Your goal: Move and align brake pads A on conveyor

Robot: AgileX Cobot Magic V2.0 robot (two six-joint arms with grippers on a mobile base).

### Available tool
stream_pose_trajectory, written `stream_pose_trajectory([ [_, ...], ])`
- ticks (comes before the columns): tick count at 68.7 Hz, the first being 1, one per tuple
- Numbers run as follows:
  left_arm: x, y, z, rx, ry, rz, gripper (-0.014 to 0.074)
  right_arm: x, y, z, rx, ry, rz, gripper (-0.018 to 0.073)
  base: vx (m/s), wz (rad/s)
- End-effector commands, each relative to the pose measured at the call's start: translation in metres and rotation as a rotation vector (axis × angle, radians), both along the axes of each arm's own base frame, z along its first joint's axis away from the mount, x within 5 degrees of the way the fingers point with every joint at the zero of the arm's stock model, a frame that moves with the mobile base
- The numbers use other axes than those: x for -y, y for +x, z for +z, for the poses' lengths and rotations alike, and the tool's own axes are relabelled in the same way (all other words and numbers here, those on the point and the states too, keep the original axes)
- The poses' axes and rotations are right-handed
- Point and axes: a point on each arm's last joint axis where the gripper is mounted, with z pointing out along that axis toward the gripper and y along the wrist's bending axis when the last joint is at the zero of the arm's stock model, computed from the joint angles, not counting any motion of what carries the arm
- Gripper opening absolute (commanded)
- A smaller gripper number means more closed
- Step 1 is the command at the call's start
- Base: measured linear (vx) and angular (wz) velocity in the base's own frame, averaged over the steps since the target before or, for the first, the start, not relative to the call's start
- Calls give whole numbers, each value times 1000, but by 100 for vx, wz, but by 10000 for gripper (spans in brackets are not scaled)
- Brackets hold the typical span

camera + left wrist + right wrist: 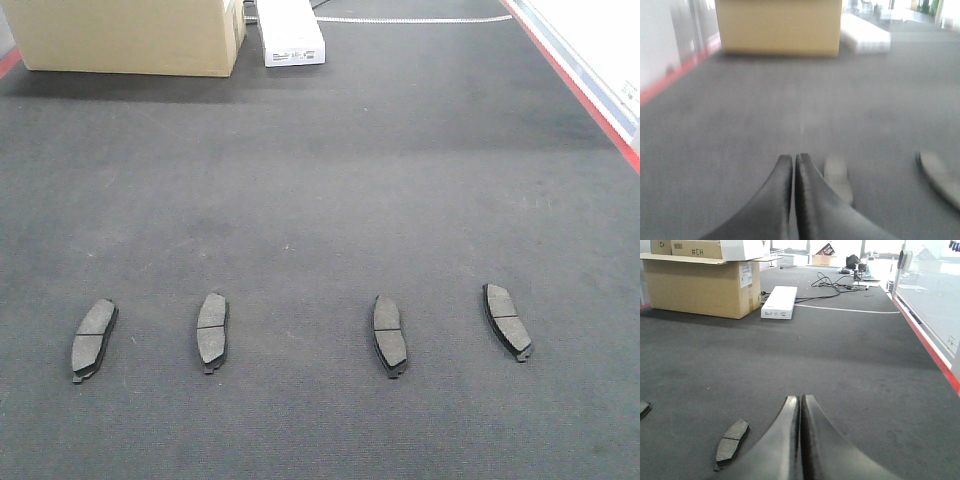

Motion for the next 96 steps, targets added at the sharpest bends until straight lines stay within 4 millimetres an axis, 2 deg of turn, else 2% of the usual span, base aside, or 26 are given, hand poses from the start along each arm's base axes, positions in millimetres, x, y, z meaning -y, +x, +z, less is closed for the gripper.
stream_pose_trajectory([
  [1,0,0,6,141,6,5,-6,1,-2,14,91,18,-20,-10,0,0],
  [59,4,0,8,155,0,-64,-6,1,-2,14,91,18,-17,-10,0,0],
  [81,4,0,8,155,0,-64,-6,0,-3,14,90,24,85,-10,0,0],
  [89,4,0,8,155,0,-64,-6,2,-1,11,97,-35,61,-10,0,0],
  [96,4,0,8,154,0,-64,-6,10,4,3,129,-121,-66,-10,0,0],
])
